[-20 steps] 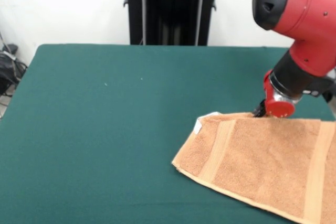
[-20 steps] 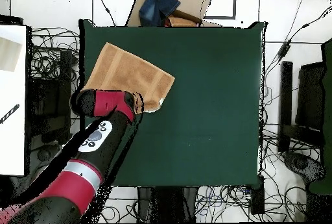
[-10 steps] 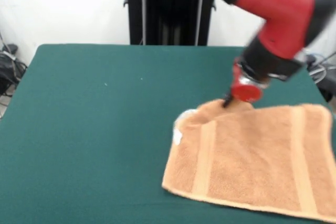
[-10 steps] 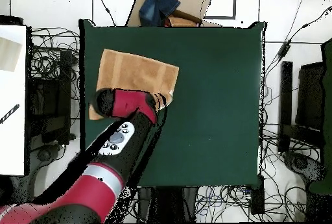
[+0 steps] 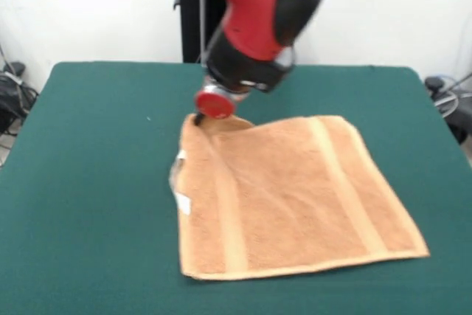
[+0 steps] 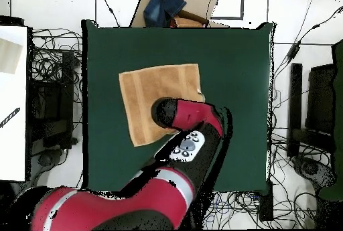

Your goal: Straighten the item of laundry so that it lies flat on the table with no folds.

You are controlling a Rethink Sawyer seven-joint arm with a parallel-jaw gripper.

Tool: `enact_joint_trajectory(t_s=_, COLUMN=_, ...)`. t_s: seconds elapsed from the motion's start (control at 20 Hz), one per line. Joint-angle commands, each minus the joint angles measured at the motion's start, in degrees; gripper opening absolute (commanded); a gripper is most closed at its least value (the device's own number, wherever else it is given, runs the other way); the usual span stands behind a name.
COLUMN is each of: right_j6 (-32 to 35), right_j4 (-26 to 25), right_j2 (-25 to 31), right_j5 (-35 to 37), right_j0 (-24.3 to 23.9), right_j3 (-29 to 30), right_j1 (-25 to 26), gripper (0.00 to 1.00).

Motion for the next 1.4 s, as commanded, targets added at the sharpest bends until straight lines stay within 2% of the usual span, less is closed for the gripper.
enact_joint_trajectory(t_s=0.05, right_j6=-10.83, right_j4=-7.55, right_j2=5.92, right_j5=-4.39, right_j0=-4.33, right_j3=1.56, right_j1=3.65, gripper=0.00)
enact_joint_trajectory(t_s=0.15, right_j6=-12.48, right_j4=-8.73, right_j2=7.59, right_j5=-5.09, right_j0=-6.90, right_j3=0.69, right_j1=4.00, gripper=0.00)
enact_joint_trajectory(t_s=0.3, right_j6=-12.30, right_j4=-10.47, right_j2=8.12, right_j5=-5.32, right_j0=-7.99, right_j3=-1.62, right_j1=5.56, gripper=0.00)
enact_joint_trajectory(t_s=0.5, right_j6=-10.17, right_j4=-12.87, right_j2=8.87, right_j5=-10.03, right_j0=-9.12, right_j3=-5.81, right_j1=10.81, gripper=0.00)
enact_joint_trajectory(t_s=0.8, right_j6=-10.24, right_j4=-14.82, right_j2=12.30, right_j5=-15.91, right_j0=-13.46, right_j3=-7.88, right_j1=14.10, gripper=0.00)
enact_joint_trajectory(t_s=0.9, right_j6=-7.28, right_j4=-14.71, right_j2=11.64, right_j5=-17.64, right_j0=-13.41, right_j3=-8.53, right_j1=15.60, gripper=0.00)
enact_joint_trajectory(t_s=1.0, right_j6=-2.86, right_j4=-15.16, right_j2=8.69, right_j5=-21.43, right_j0=-11.36, right_j3=-9.52, right_j1=17.45, gripper=0.00)
enact_joint_trajectory(t_s=1.4, right_j6=-5.01, right_j4=-15.53, right_j2=11.37, right_j5=-20.60, right_j0=-13.51, right_j3=-9.64, right_j1=17.48, gripper=0.00)
